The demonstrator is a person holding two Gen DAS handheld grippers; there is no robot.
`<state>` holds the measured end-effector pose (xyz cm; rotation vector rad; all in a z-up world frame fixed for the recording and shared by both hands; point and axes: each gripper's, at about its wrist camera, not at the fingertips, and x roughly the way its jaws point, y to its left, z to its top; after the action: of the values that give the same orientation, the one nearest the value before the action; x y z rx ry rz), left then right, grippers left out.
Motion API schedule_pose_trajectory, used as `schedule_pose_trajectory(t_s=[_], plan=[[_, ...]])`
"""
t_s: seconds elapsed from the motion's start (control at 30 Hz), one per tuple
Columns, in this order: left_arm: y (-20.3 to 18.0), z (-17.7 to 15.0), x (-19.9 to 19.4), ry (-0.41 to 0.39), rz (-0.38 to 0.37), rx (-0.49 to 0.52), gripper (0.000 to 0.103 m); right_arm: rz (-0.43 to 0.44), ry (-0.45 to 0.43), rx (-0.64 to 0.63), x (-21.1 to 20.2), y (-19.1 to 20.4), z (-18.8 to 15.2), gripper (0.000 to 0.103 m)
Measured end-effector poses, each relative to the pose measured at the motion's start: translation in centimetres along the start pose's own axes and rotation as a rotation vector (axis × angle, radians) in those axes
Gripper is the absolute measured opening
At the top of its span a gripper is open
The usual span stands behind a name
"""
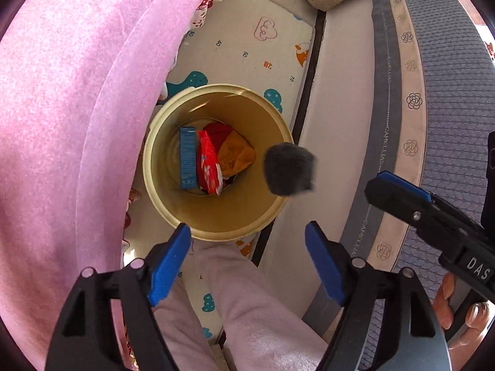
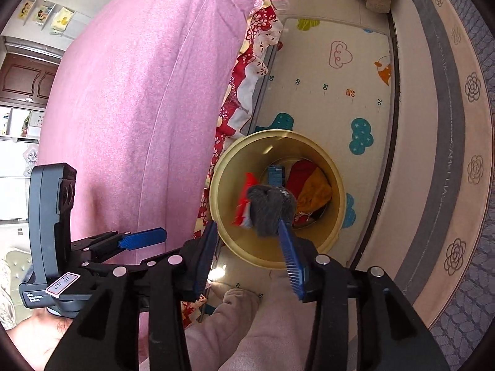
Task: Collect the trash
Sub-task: 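Carry the wrapper and black sock over the yellow bucket and open both tools, then move both open tools back over the bed toward the brown socks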
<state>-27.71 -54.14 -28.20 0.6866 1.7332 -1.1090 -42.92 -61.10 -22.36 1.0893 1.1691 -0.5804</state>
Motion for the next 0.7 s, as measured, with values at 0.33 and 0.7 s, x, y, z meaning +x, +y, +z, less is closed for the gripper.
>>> schedule_pose_trajectory(t_s=[0.33,0.7], plan=[[1.5,-0.5,-1.2,-0.033,0.006,-0.065,0.076,-0.020,0.020,-0.033,-0.5,0.1,0.4,0.041],[4.0,-1.6,-7.5,-0.180,-0.042,-0.114,0.076,-0.023,0.002,-0.169,-1.9,7.8,1.3,0.041]])
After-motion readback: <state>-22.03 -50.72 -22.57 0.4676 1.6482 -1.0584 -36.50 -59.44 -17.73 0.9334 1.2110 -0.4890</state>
